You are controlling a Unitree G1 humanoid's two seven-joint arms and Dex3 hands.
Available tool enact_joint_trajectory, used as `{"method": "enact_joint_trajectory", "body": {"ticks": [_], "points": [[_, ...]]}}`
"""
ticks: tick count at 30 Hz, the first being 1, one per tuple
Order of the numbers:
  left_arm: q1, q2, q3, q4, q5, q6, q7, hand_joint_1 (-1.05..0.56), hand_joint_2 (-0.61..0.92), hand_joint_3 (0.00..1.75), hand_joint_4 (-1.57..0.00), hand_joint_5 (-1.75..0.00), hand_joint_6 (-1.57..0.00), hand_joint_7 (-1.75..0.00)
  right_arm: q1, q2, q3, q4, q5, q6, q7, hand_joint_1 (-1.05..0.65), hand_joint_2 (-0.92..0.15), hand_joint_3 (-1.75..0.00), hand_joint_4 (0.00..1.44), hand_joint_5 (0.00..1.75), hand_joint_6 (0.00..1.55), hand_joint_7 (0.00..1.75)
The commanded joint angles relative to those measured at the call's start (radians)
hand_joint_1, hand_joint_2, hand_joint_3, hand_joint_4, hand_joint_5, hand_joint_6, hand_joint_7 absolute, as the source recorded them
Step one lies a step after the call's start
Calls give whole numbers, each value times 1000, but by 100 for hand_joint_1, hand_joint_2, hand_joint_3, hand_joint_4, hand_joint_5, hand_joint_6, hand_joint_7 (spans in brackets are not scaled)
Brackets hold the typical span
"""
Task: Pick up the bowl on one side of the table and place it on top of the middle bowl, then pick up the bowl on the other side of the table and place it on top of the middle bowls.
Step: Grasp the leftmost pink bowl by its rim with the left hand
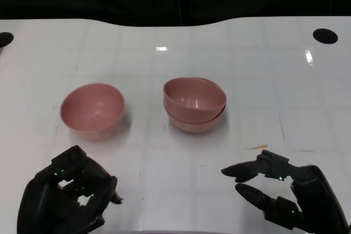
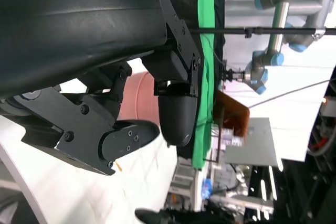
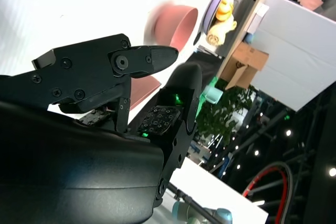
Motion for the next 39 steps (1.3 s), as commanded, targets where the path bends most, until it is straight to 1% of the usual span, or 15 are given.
{"method": "enact_joint_trajectory", "body": {"ticks": [1,3,4,5,6,7,8,12,14,23,26,29,33,36,39], "points": [[4,19,4,-42,55,-26,43,-16,84,38,-64,-129,-65,-84,-10,14,-25,49,38,-39,23,-16,-72,-63,78,129,92,79],[3,34,2,-59,118,-45,70,-23,90,19,-59,-111,-62,-48,-24,19,-30,76,79,-42,57,-9,-59,-98,82,138,93,92],[2,41,1,-65,145,-54,81,-25,91,17,-57,-101,-62,-35,-29,22,-34,86,92,-43,71,-7,-54,-111,84,144,94,98],[0,49,3,-72,193,-66,104,-27,92,15,-57,-95,-63,-28,-33,29,-37,92,119,-35,89,-7,-51,-118,86,148,94,102],[-1,55,3,-76,227,-74,123,-31,92,13,-60,-78,-64,-17,-34,35,-40,96,139,-29,105,-6,-44,-134,89,155,94,113],[-4,66,3,-94,276,-77,145,-33,92,13,-62,-71,-64,-12,-33,45,-42,93,178,-6,129,-5,-41,-140,90,157,93,117],[-6,75,1,-109,316,-77,164,-36,92,12,-59,-60,-61,-6,-32,52,-44,90,206,12,148,-5,-38,-146,92,166,92,130],[-18,119,-6,-196,476,-19,225,-37,92,4,-58,-32,-52,0,-27,69,-65,77,250,65,193,-6,-35,-151,94,174,85,151],[-30,144,-9,-241,582,16,257,-41,91,2,-56,-24,-49,0,-27,75,-74,77,257,74,210,-7,-34,-151,94,175,84,156],[-129,241,-58,-361,1067,195,353,-50,92,0,-51,-13,-47,0,-12,98,-103,47,278,131,268,-8,-32,-153,93,175,80,167],[-167,265,-104,-356,1229,269,362,-53,91,0,-49,-10,-44,0,-7,105,-110,37,271,147,270,-8,-32,-153,93,175,80,167],[-178,272,-130,-357,1280,312,366,-54,90,0,-49,-8,-44,0,-5,111,-116,33,265,152,273,-8,-32,-153,93,175,80,168],[-279,269,-213,-264,1443,431,350,-56,84,0,-49,-7,-44,0,-1,121,-120,24,268,162,282,-6,-32,-154,93,175,79,167],[-304,274,-243,-239,1467,474,349,-56,84,0,-49,-6,-43,0,-1,127,-126,25,266,161,286,-6,-32,-154,92,175,79,166],[-389,271,-292,-118,1507,550,302,-56,87,1,-50,-6,-44,0,4,130,-128,9,261,183,285,-6,-32,-154,91,175,78,166]]}}
